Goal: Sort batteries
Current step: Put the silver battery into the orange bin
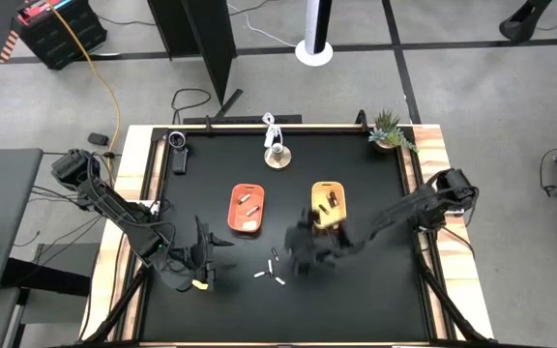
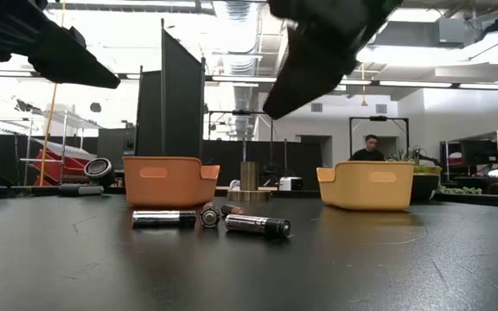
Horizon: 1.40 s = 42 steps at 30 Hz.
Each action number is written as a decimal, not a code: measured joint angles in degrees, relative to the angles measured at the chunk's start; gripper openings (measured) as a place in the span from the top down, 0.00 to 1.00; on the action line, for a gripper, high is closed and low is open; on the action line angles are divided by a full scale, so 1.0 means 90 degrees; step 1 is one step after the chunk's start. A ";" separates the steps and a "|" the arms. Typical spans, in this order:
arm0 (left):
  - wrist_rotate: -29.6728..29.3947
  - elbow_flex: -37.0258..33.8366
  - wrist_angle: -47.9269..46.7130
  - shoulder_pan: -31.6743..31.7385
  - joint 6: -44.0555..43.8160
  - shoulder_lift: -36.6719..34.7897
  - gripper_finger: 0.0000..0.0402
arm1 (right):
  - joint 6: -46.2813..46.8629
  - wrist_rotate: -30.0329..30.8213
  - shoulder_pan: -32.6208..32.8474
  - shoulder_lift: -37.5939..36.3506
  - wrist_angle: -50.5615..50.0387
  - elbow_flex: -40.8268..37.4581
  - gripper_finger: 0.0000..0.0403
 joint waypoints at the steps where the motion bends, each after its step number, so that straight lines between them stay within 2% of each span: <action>1: 0.0000 0.0000 -0.0001 0.0000 0.0000 -0.0002 0.31 | 0.0002 -0.0063 0.0131 0.0122 0.0271 0.0000 0.46; 3: -0.0001 0.0000 -0.0011 0.0000 0.0001 -0.0001 0.31 | 0.0038 -0.0084 0.0410 0.0375 0.0599 0.0078 0.46; 9: -0.0032 0.0007 -0.0046 0.0012 -0.0020 -0.0001 0.31 | 0.0541 -0.0082 0.0942 0.1180 0.0639 0.0594 0.50; 18: -0.0049 0.0005 -0.0045 0.0024 -0.0022 0.0000 0.31 | 0.1380 -0.0085 0.1052 0.2094 0.0302 0.1163 0.55; 42: -0.0102 0.0005 -0.0080 0.0024 -0.0003 -0.0001 0.31 | 0.2025 -0.0343 0.1166 0.2387 0.0297 0.1189 0.55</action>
